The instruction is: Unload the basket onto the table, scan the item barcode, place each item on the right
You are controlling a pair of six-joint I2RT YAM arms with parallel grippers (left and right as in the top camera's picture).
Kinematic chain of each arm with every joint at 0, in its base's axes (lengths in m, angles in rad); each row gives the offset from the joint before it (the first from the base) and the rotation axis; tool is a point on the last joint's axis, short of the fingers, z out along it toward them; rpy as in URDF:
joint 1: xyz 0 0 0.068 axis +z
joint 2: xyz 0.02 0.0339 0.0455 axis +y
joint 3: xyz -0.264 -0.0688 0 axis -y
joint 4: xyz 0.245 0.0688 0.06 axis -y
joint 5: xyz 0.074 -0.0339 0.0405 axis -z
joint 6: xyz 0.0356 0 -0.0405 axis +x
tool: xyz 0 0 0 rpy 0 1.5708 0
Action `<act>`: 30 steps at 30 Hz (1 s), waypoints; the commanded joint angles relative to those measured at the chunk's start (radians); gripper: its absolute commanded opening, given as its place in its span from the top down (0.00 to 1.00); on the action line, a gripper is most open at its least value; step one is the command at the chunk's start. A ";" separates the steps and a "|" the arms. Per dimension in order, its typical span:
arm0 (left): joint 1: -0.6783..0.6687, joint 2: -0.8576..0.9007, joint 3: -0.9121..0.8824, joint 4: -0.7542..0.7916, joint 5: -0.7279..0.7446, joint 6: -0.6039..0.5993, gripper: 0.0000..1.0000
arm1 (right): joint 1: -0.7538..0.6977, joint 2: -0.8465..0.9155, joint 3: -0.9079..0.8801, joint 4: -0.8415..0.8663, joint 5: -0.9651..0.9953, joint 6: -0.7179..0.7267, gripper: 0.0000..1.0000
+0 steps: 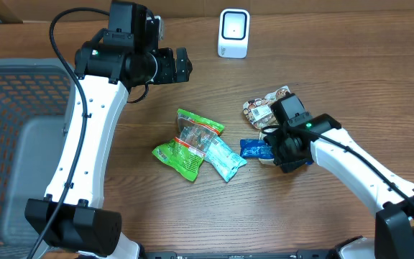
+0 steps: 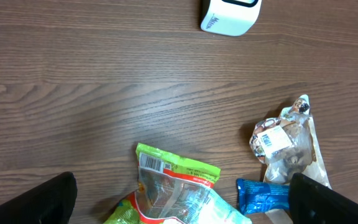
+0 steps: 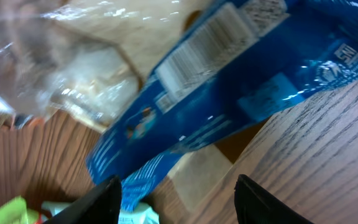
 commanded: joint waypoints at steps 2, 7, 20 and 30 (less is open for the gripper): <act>0.001 -0.005 0.016 0.001 -0.010 0.027 0.00 | 0.004 -0.019 -0.048 0.060 0.044 0.084 0.41; 0.001 -0.005 0.016 0.001 -0.010 0.027 0.00 | 0.004 -0.019 -0.097 0.129 0.053 0.091 0.42; 0.001 -0.005 0.016 0.001 -0.010 0.027 0.00 | 0.011 0.073 -0.105 0.217 0.043 0.098 0.27; 0.001 -0.005 0.016 0.001 -0.010 0.027 0.00 | 0.009 0.088 -0.094 0.228 -0.025 0.018 0.84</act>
